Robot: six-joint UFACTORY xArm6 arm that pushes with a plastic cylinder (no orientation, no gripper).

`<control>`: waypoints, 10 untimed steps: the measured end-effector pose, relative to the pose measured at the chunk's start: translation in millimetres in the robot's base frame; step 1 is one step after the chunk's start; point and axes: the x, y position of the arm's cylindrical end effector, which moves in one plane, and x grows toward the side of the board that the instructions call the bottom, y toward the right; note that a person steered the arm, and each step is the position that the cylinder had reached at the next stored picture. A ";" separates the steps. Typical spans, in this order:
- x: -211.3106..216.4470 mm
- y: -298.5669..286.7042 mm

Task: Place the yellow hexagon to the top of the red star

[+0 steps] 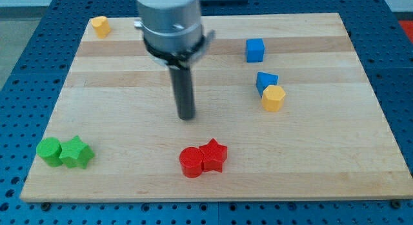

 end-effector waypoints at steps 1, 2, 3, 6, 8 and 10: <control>17.0 35.5; 17.0 36.2; 17.0 53.5; -16.0 180.3; -48.8 179.4; -59.5 138.5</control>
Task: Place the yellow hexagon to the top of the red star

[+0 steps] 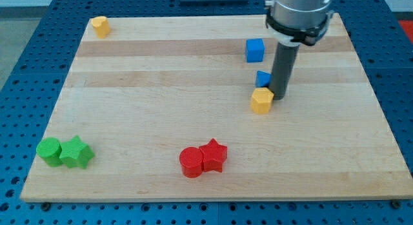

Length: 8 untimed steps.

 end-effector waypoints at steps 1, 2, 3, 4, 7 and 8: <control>12.3 -0.4; 19.6 4.2; 19.6 4.2; 21.3 -6.9; 23.8 -62.7; 35.2 -61.6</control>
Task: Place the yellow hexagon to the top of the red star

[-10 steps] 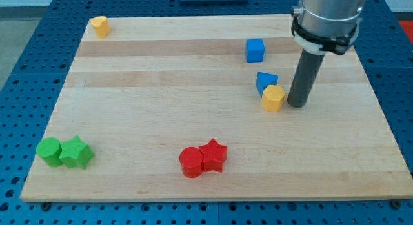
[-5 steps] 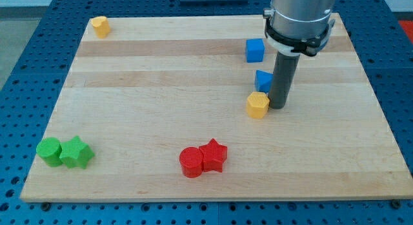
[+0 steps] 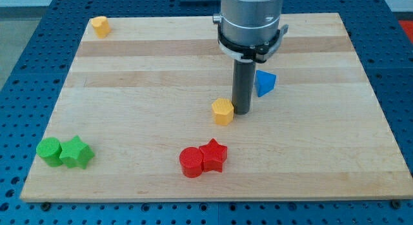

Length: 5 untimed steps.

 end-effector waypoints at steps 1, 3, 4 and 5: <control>6.0 -4.8; 27.2 -27.4; 52.2 -39.6; 56.4 -64.9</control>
